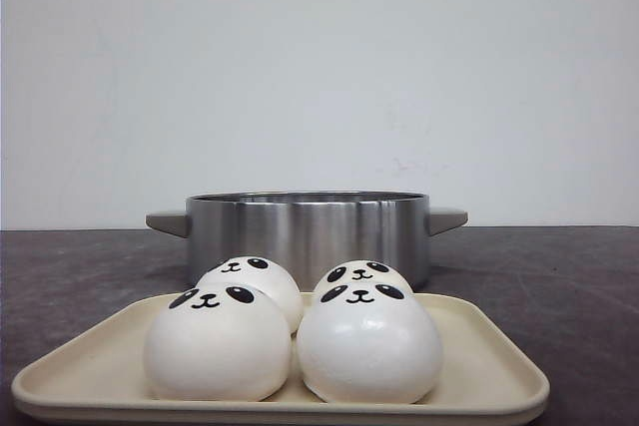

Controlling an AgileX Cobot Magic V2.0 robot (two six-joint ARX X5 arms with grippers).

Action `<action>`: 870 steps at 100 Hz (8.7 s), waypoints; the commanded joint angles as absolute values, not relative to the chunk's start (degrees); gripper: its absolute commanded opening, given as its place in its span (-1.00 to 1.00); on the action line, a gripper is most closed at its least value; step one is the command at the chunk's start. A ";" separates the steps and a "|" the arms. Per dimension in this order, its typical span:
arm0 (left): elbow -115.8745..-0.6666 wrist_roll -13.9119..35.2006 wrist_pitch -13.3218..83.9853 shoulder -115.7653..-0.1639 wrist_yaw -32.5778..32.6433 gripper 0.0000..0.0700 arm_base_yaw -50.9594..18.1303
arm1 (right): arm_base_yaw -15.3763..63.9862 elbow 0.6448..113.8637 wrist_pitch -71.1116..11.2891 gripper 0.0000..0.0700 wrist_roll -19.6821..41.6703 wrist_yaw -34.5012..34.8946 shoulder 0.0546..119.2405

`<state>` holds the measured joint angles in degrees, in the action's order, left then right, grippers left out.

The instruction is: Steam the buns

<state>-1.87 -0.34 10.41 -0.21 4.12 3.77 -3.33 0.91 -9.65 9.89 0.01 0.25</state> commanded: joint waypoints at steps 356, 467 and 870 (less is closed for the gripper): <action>-56.71 7.51 41.25 -41.56 -19.27 0.59 -26.33 | 44.45 67.53 -40.88 0.27 31.51 1.50 102.65; -56.71 7.53 40.62 -41.76 -18.87 0.59 -26.33 | 40.73 95.85 -42.15 -0.99 21.28 -6.02 92.49; -83.55 12.05 27.68 -92.44 2.76 -0.99 -33.01 | 51.68 99.44 -58.81 -0.97 18.02 -22.59 61.19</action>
